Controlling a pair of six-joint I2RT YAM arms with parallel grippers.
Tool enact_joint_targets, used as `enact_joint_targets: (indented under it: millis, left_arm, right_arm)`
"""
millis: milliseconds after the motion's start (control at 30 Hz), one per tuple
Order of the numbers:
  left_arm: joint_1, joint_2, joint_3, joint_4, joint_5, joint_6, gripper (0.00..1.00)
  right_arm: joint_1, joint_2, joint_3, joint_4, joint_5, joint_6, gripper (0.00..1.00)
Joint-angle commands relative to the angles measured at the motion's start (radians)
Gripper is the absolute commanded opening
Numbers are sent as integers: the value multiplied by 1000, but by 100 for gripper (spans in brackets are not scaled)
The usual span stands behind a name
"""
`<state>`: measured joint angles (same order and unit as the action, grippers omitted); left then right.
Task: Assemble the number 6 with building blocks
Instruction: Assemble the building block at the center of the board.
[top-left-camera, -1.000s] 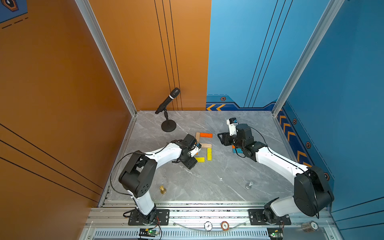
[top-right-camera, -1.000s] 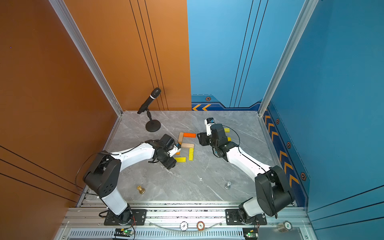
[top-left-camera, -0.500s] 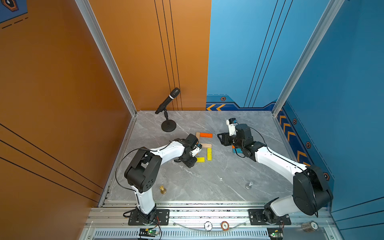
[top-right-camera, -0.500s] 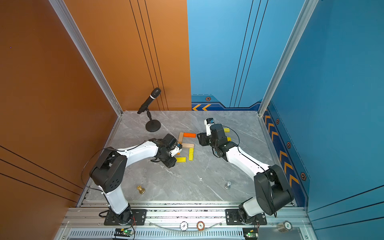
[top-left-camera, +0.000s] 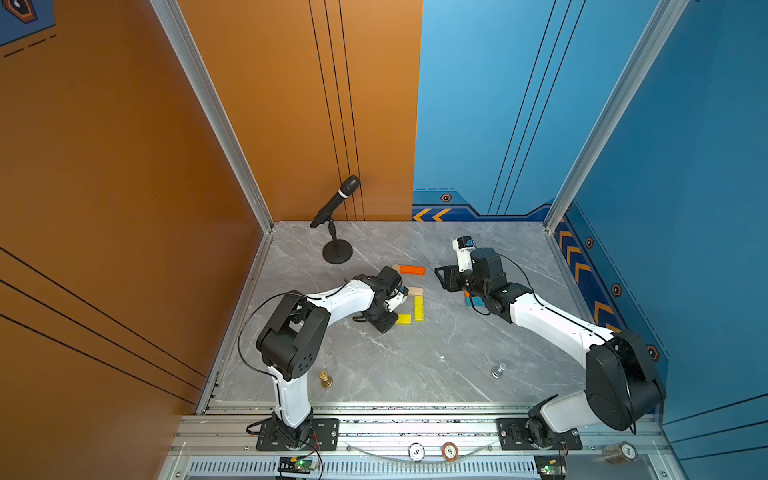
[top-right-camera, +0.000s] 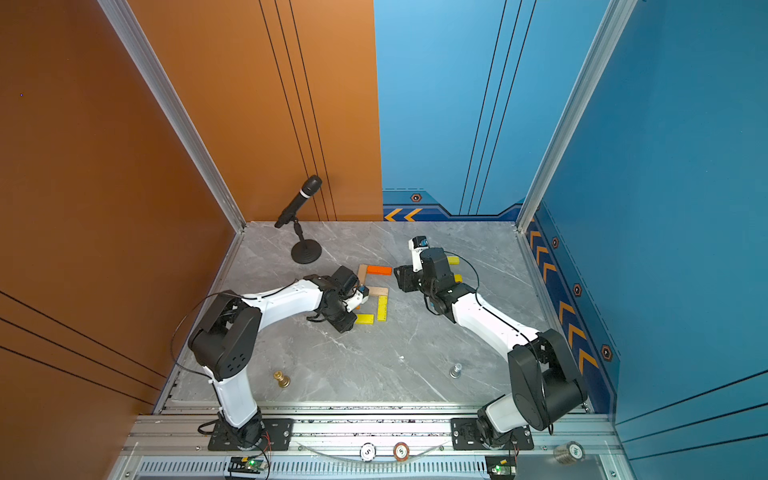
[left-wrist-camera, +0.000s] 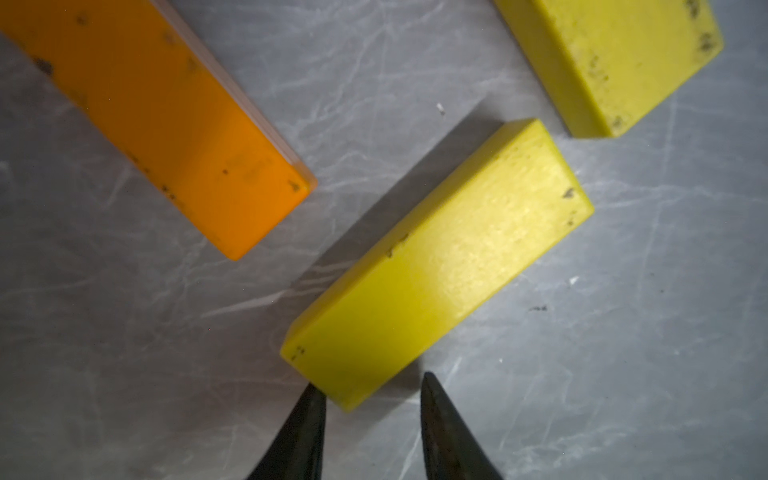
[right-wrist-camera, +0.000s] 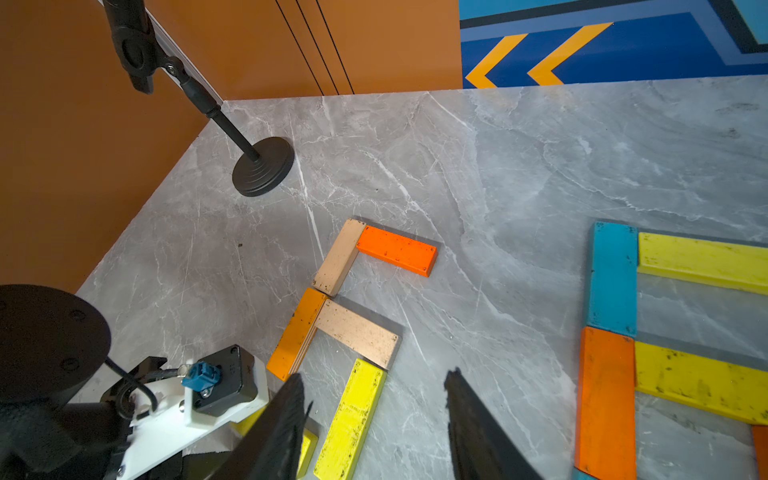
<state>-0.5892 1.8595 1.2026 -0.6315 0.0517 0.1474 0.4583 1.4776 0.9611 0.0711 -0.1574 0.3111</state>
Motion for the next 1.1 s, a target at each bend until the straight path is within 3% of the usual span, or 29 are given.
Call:
enact_joint_targets:
  millis: [0, 533, 767, 1067]
  left_arm:
    - [8, 18, 33, -28, 3, -14, 39]
    - [9, 32, 52, -35, 26, -60, 39]
    - [-7, 24, 36, -49, 39, -60, 51]
    - [-20, 39, 61, -65, 57, -91, 56]
  right_arm:
    - [2, 0, -13, -6, -1, -13, 55]
    - [3, 4, -17, -9, -3, -13, 55]
    - [3, 6, -16, -6, -6, -14, 55]
    - [3, 3, -18, -9, -7, -14, 55]
